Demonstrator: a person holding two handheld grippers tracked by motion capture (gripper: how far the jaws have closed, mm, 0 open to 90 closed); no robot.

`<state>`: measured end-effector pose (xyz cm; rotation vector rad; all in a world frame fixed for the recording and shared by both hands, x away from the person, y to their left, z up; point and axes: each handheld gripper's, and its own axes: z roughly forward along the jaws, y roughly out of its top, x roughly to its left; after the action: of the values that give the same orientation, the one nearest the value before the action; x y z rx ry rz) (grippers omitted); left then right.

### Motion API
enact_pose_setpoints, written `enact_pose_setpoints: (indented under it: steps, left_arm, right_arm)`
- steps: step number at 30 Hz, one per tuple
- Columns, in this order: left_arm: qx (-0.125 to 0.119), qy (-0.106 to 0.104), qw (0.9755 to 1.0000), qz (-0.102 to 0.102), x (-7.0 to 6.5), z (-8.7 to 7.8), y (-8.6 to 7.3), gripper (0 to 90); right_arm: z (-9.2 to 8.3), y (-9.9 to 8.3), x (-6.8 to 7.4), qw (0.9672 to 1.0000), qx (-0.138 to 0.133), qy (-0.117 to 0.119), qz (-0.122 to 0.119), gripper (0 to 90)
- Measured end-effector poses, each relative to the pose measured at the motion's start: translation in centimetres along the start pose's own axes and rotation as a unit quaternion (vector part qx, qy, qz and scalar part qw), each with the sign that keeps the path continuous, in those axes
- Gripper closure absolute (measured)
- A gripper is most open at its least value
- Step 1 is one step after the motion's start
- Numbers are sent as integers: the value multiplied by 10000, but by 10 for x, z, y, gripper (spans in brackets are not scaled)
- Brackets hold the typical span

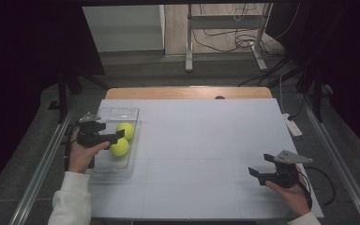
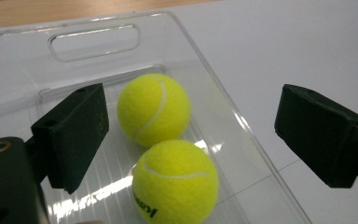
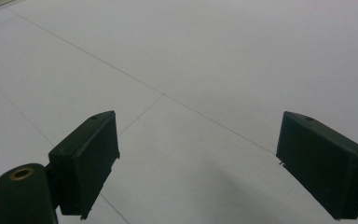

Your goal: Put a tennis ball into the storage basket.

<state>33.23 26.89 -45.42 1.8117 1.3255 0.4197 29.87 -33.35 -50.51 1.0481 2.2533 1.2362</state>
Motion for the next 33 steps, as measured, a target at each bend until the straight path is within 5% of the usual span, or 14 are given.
enact_pose_setpoints:
  steps: [14,33]
  left_arm:
    - [-193,-191,9990,343,-18,-5,-8,110]
    - [-312,-587,9964,522,-48,-10,-34,114]
  right_arm:
    - [-2,1,2,10000,-50,-5,-20,131]
    - [-7,4,4,9998,-186,-17,-41,131]
